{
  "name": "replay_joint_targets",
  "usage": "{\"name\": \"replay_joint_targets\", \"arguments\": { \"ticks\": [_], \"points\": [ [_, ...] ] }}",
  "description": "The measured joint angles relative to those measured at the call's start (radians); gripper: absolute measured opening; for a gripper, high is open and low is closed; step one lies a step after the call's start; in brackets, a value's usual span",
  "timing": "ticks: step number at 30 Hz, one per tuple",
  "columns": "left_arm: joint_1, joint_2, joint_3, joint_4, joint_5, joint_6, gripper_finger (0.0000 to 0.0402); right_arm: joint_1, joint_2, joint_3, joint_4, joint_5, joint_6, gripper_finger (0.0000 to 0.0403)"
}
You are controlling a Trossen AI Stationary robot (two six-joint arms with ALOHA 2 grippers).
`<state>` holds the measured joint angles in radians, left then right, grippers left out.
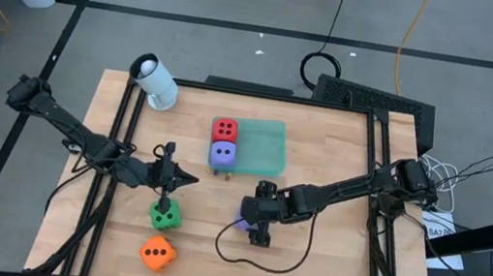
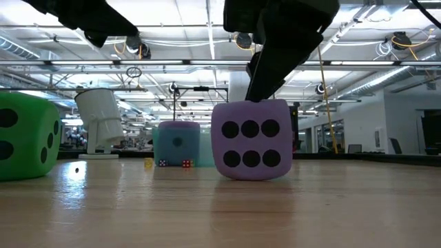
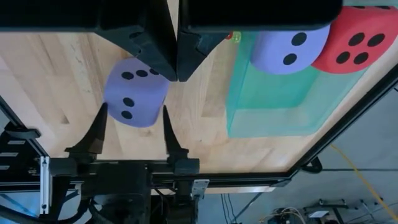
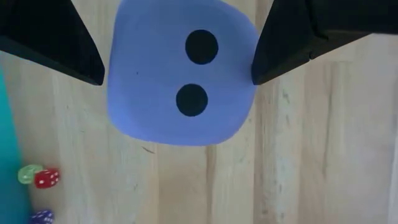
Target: Pick & Place Dice
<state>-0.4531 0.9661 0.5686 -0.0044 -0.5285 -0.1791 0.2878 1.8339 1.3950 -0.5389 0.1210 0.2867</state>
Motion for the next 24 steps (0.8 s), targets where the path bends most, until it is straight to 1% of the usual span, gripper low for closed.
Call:
{"name": "replay_joint_targets", "arguments": {
  "ticks": [4, 9, 12, 19, 21, 24],
  "points": [
    [0.000, 0.000, 0.000, 0.000, 0.000, 0.000, 0.0016, -0.005, 0.000, 0.000, -0.001, 0.016, -0.010, 0.0400],
    [0.000, 0.000, 0.000, 0.000, -0.001, 0.005, 0.0003, -0.018, -0.016, -0.001, -0.012, 0.063, -0.014, 0.0400],
    [0.000, 0.000, 0.000, 0.000, -0.001, 0.005, 0.0010, -0.023, -0.036, -0.003, -0.020, 0.065, 0.009, 0.0400],
    [0.000, 0.000, 0.001, -0.009, -0.003, 0.002, 0.0020, -0.032, -0.070, -0.003, 0.006, 0.037, 0.150, 0.0400],
    [0.000, 0.000, 0.001, -0.010, -0.003, 0.005, 0.0020, -0.025, -0.070, -0.003, 0.009, 0.035, 0.127, 0.0400],
    [0.000, 0.000, 0.002, -0.019, -0.004, 0.005, 0.0021, -0.007, -0.070, -0.003, 0.002, 0.062, 0.116, 0.0400]
  ]
}}
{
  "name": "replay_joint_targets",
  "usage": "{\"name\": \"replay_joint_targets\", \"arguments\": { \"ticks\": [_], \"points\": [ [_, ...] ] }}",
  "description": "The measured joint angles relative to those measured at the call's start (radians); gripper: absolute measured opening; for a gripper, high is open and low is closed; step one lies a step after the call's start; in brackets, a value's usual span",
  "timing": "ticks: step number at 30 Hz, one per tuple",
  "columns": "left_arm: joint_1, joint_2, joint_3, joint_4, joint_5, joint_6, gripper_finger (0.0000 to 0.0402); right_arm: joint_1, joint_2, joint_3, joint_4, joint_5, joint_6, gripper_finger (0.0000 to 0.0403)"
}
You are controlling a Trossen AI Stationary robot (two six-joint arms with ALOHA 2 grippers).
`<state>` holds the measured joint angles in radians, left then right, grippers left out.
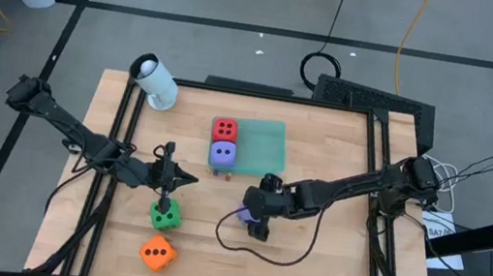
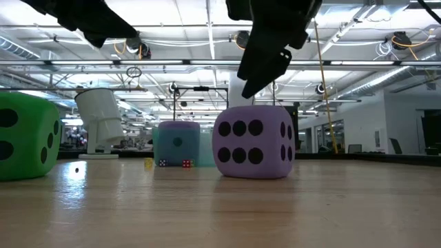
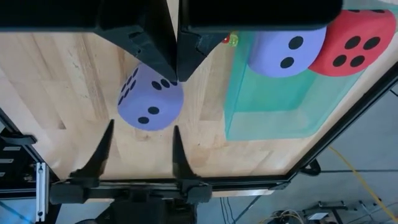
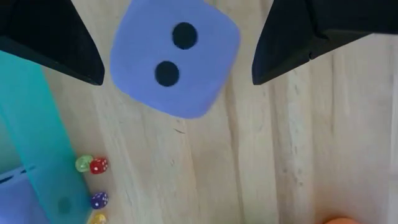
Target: Pick & Place Dice
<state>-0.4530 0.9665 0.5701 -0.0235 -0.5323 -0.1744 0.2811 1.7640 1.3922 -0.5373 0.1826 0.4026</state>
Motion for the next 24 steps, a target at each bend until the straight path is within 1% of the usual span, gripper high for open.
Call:
{"name": "replay_joint_targets", "arguments": {
  "ticks": [5, 11, 15, 19, 24],
  "points": [
    [0.000, 0.000, 0.000, -0.004, 0.000, -0.004, 0.0021, 0.020, 0.000, 0.000, -0.002, 0.016, 0.107, 0.0400],
    [0.000, 0.000, 0.000, -0.003, 0.000, -0.008, 0.0021, 0.055, 0.000, 0.000, -0.027, 0.124, 0.186, 0.0400],
    [0.000, 0.000, 0.000, -0.002, -0.001, -0.011, 0.0021, 0.068, 0.000, 0.001, -0.038, 0.237, 0.233, 0.0400],
    [0.000, 0.000, 0.000, -0.002, -0.001, -0.013, 0.0021, 0.068, 0.022, 0.002, -0.041, 0.244, 0.302, 0.0400],
    [0.000, 0.000, 0.000, -0.002, -0.001, -0.014, 0.0021, 0.068, 0.071, 0.002, -0.026, 0.235, 0.349, 0.0400]
  ]
}}
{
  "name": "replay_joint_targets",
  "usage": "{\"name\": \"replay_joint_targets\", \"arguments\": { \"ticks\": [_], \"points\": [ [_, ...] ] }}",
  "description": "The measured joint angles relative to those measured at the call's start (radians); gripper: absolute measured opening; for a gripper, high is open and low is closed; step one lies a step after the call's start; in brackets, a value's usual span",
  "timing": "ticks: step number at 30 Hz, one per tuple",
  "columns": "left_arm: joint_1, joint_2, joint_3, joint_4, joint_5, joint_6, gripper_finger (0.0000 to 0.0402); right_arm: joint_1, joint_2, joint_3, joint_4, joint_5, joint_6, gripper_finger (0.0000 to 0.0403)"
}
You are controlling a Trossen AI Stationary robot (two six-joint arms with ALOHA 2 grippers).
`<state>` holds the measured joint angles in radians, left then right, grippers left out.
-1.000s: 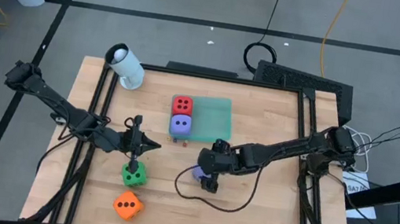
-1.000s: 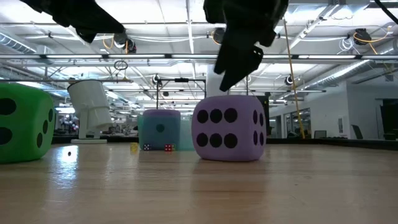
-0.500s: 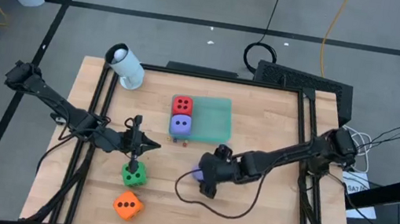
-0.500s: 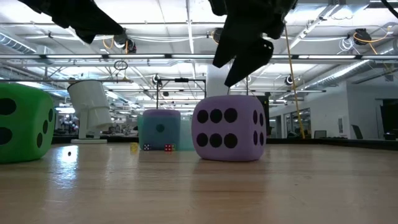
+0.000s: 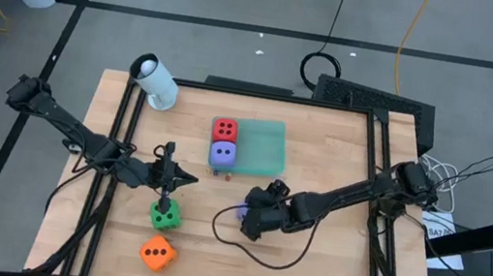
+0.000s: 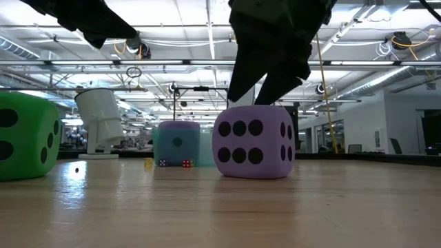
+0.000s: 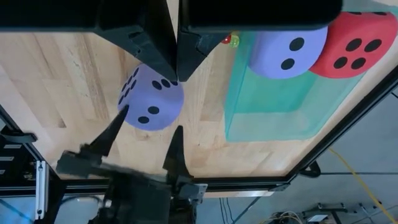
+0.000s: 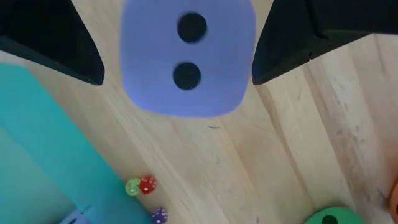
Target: Pick & Place Dice
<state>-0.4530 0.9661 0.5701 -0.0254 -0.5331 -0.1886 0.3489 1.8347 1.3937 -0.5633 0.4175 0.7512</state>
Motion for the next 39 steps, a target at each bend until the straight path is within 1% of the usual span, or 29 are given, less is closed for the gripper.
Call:
{"name": "replay_joint_targets", "arguments": {
  "ticks": [9, 11, 14, 16, 22, 30, 34, 39],
  "points": [
    [0.000, 0.000, 0.000, 0.000, 0.000, 0.000, 0.0021, 0.002, 0.000, 0.000, -0.028, -0.006, 0.002, 0.0400],
    [0.000, 0.000, 0.000, 0.000, 0.000, 0.000, 0.0021, 0.002, 0.000, -0.004, -0.033, -0.044, -0.018, 0.0400],
    [0.000, 0.000, 0.000, 0.000, 0.000, 0.000, 0.0021, -0.001, -0.001, -0.054, 0.004, -0.090, -0.042, 0.0400],
    [0.000, 0.000, 0.000, 0.000, 0.000, 0.001, 0.0021, -0.006, -0.006, -0.094, 0.041, -0.115, -0.077, 0.0400],
    [0.000, 0.000, 0.000, -0.001, 0.000, 0.002, 0.0021, -0.012, -0.007, -0.194, 0.141, -0.175, -0.251, 0.0400],
    [0.000, 0.000, 0.000, -0.001, 0.000, 0.002, 0.0021, -0.024, -0.004, -0.243, 0.202, -0.209, -0.393, 0.0400],
    [0.001, 0.000, 0.000, 0.000, 0.000, 0.007, 0.0021, -0.030, -0.004, -0.271, 0.252, -0.216, -0.402, 0.0400],
    [0.001, 0.000, 0.000, -0.001, -0.001, 0.010, 0.0021, -0.053, -0.003, -0.297, 0.260, -0.261, -0.383, 0.0397]
  ]
}}
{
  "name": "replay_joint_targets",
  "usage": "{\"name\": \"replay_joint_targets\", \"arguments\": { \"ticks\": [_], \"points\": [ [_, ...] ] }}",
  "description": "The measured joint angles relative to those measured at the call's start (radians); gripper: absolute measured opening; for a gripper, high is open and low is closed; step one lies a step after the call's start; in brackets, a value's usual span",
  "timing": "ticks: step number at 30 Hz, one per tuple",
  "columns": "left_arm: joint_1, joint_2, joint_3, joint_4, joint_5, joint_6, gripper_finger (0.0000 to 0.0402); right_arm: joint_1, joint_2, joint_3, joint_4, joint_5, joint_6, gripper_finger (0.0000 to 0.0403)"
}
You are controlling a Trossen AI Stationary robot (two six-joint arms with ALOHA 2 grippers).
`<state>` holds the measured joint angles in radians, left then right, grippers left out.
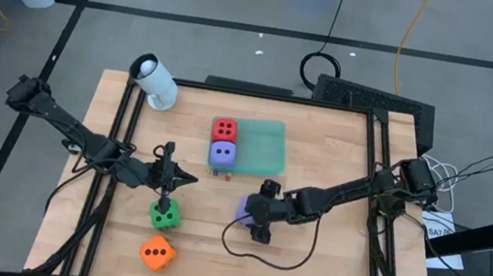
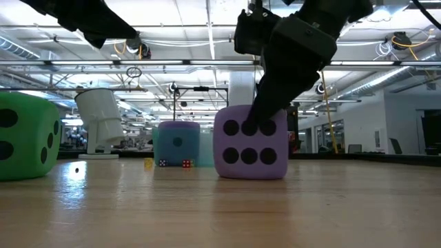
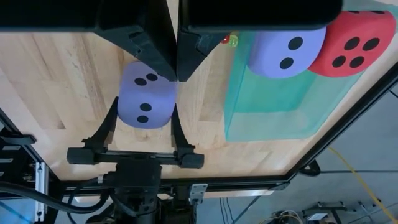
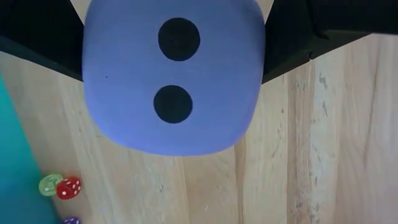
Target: Pick & Place Dice
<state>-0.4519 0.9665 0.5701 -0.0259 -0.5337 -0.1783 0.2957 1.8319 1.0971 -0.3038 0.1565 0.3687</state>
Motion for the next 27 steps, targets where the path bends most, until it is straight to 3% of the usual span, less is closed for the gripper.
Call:
{"name": "replay_joint_targets", "arguments": {
  "ticks": [9, 17, 22, 27],
  "points": [
    [0.001, 0.000, 0.000, 0.000, -0.001, 0.015, 0.0021, -0.009, -0.051, -0.004, 0.072, -0.014, -0.083, 0.0396],
    [0.001, 0.000, 0.000, 0.004, -0.001, 0.015, 0.0021, -0.028, -0.247, -0.011, 0.050, -0.018, -0.199, 0.0395],
    [0.002, 0.000, 0.000, 0.009, 0.000, 0.015, 0.0021, -0.055, -0.362, -0.009, 0.092, 0.041, -0.268, 0.0395],
    [0.002, 0.000, -0.001, 0.026, 0.000, 0.017, 0.0021, -0.137, -0.425, -0.006, 0.175, 0.134, -0.441, 0.0395]
  ]
}}
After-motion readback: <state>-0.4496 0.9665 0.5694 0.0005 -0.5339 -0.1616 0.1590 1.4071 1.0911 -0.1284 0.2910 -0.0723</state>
